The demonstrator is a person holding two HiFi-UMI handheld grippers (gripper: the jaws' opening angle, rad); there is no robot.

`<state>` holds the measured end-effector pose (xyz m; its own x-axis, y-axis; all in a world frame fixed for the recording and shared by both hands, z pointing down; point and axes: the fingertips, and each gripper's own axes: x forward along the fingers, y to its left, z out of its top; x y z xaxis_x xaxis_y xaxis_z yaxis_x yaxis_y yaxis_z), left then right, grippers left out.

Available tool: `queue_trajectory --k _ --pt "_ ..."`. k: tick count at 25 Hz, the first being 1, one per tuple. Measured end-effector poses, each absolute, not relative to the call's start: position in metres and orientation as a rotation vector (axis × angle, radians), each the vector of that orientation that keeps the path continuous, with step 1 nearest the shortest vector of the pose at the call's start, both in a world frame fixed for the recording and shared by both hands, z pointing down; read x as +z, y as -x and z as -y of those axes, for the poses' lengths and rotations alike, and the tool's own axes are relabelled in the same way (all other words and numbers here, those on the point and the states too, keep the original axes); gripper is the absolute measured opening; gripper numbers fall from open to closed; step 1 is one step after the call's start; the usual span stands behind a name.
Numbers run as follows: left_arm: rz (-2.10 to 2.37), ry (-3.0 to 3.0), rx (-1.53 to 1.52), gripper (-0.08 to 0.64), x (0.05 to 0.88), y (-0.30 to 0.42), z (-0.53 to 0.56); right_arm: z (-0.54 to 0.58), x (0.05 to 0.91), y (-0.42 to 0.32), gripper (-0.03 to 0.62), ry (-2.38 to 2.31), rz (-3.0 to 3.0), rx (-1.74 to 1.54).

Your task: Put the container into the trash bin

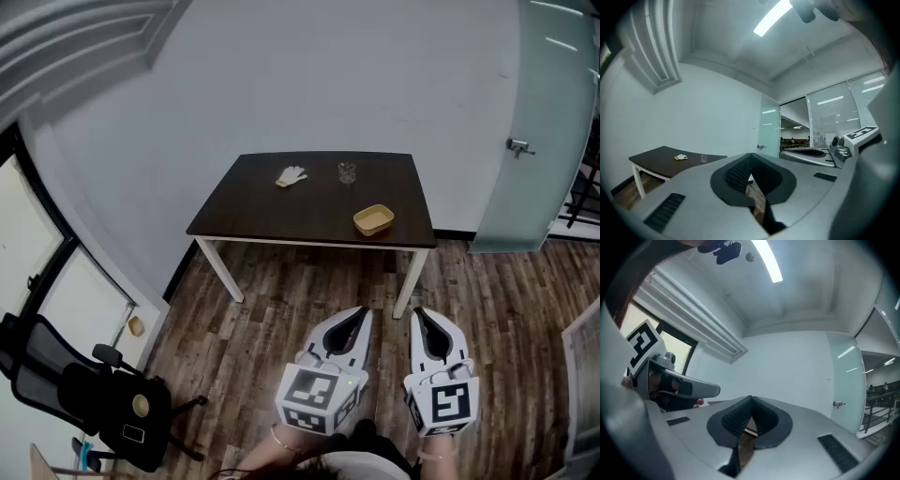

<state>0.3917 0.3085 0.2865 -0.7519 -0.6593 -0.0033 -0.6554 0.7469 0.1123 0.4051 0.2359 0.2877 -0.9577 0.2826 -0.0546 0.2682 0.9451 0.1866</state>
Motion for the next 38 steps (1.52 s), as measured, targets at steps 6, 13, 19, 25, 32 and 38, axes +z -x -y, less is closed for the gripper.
queue_trajectory --k 6,13,19,25,32,38 --pt "2.897 -1.080 -0.159 0.015 0.290 -0.369 -0.283 -0.210 0.291 -0.381 0.008 -0.415 -3.021 0.248" --pt "2.887 -1.055 -0.169 0.016 0.297 -0.323 -0.245 -0.178 0.295 -0.335 0.008 -0.441 -3.008 0.216" --pt "2.884 -1.057 -0.155 0.015 0.298 -0.284 -0.202 -0.139 0.299 -0.293 0.009 -0.463 -3.009 0.190" --pt "2.895 -1.015 -0.158 0.015 0.299 -0.249 -0.174 -0.115 0.299 -0.255 0.009 -0.518 -3.009 0.178" --pt "2.892 -0.958 -0.162 0.015 0.307 -0.205 -0.165 -0.109 0.306 -0.208 0.009 -0.576 -3.035 0.168" --pt "2.886 -0.946 -0.177 0.015 0.317 -0.154 -0.165 -0.110 0.317 -0.156 0.009 -0.599 -3.042 0.184"
